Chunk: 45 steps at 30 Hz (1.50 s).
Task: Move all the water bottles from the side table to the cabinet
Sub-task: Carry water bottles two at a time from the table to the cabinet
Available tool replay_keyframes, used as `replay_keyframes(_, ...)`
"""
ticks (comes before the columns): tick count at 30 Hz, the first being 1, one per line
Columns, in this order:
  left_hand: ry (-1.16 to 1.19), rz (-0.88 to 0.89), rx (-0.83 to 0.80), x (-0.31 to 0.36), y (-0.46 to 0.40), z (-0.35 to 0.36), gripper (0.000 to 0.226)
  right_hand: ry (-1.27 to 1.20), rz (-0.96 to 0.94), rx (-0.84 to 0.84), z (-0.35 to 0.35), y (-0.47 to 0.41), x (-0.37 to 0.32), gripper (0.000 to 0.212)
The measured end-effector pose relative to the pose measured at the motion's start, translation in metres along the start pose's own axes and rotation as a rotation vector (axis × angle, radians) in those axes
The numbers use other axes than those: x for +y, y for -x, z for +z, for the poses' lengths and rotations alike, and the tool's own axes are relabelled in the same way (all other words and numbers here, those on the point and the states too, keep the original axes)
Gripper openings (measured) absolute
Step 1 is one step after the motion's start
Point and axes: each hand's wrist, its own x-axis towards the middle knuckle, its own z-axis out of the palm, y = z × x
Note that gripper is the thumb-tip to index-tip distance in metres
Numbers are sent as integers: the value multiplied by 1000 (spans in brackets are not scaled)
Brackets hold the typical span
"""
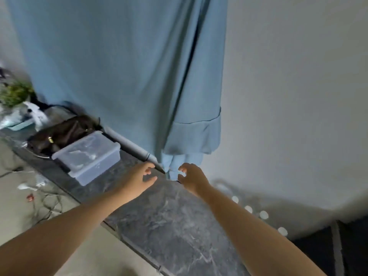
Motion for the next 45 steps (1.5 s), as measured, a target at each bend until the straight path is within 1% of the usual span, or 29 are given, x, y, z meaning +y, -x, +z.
replay_keyframes(5, -74, -172, 181, -51, 54, -94, 36, 137, -306, -108, 48, -11, -120, 32)
replay_keyframes(8, -70, -264, 267, -79, 87, -140, 34, 221, -481, -170, 78, -16, -188, 35)
replay_keyframes(10, -58, -327, 364, -104, 116, -170, 30, 256, -588, -220, 105, -15, -235, 34)
replay_keyframes(11, -65, -356, 400, -117, 130, -185, 29, 278, -629, -238, 119, -14, -258, 33)
replay_keyframes(15, -99, -444, 432, -162, 169, -236, 26, 337, -735, -294, 160, -11, -335, 27)
replay_keyframes(17, -121, -507, 483, -193, 189, -267, 27, 337, -803, -322, 184, -11, -381, 28)
replay_keyframes(20, -127, -577, 524, -224, 209, -297, 25, 325, -857, -326, 212, -11, -431, 28)
replay_keyframes(22, -138, -621, 536, -242, 220, -313, 25, 348, -895, -351, 231, -12, -460, 24)
replay_keyframes(24, -145, -683, 586, -262, 235, -330, 25, 388, -952, -382, 254, -10, -492, 18)
replay_keyframes(28, -151, -814, 671, -291, 262, -353, 27, 434, -1047, -420, 291, -6, -538, 32)
replay_keyframes(32, -202, -940, 619, -322, 281, -367, 31, 557, -1189, -454, 328, -9, -579, 35)
replay_keyframes(36, -236, -1035, 625, -355, 282, -387, 33, 638, -1298, -461, 360, -32, -619, 34)
replay_keyframes(43, -282, -1254, 708, -420, 259, -439, 35, 650, -1379, -541, 415, -92, -712, 34)
replay_keyframes(45, -277, -1290, 726, -431, 254, -448, 35, 652, -1398, -558, 425, -104, -726, 33)
